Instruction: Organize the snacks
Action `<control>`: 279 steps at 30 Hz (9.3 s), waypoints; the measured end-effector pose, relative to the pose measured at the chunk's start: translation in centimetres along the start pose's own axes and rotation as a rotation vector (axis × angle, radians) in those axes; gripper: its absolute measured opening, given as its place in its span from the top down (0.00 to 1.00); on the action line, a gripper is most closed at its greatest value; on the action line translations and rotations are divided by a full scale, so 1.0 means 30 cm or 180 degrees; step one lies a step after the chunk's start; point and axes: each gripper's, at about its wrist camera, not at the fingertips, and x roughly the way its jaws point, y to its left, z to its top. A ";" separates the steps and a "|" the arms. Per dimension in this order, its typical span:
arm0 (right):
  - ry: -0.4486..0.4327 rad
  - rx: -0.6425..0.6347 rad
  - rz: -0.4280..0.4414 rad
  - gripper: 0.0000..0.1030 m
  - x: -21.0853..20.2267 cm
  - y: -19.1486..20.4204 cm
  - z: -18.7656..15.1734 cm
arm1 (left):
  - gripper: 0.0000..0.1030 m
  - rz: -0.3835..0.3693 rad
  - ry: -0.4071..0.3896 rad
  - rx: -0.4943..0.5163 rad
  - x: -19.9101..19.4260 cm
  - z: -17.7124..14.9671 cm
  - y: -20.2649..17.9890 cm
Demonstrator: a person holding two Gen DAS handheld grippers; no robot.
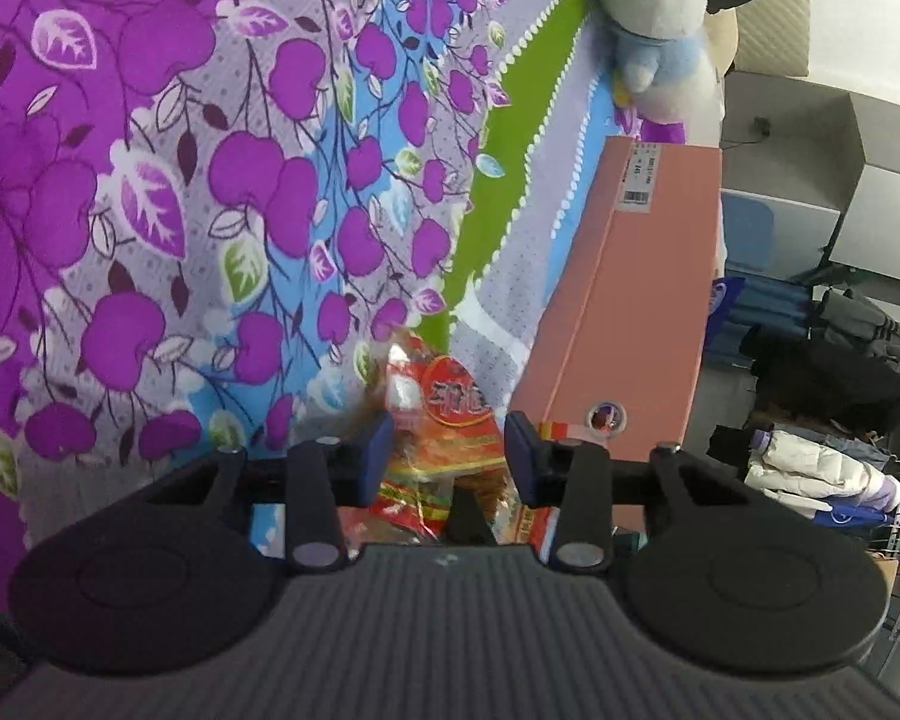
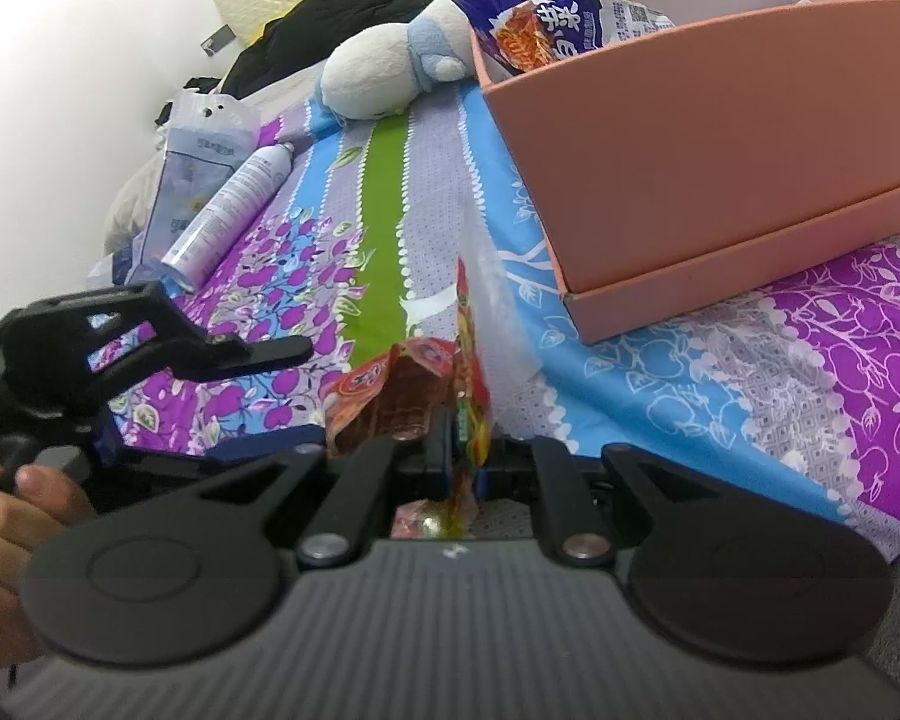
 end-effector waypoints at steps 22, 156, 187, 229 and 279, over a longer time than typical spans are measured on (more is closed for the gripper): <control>-0.0018 -0.0034 0.0001 0.89 0.003 0.001 -0.003 | 0.55 -0.0128 -0.0114 -0.0316 0.020 0.008 0.041; -0.1565 -0.0350 -0.0695 0.59 -0.763 -0.068 0.448 | 0.50 0.0643 -0.1517 0.4413 -0.223 -0.687 -1.095; -0.1329 -0.0222 -0.0975 0.59 -0.689 -0.080 0.176 | 0.19 0.1074 -0.1626 0.3978 -0.237 -0.721 -0.757; -0.1358 -0.0220 -0.1101 0.00 -0.675 -0.091 0.185 | 0.01 0.1357 -0.1518 0.3883 -0.178 -0.714 -0.761; -0.1463 -0.0239 -0.1075 0.00 -0.690 -0.084 0.185 | 0.01 0.1258 -0.1625 0.3902 -0.226 -0.747 -0.802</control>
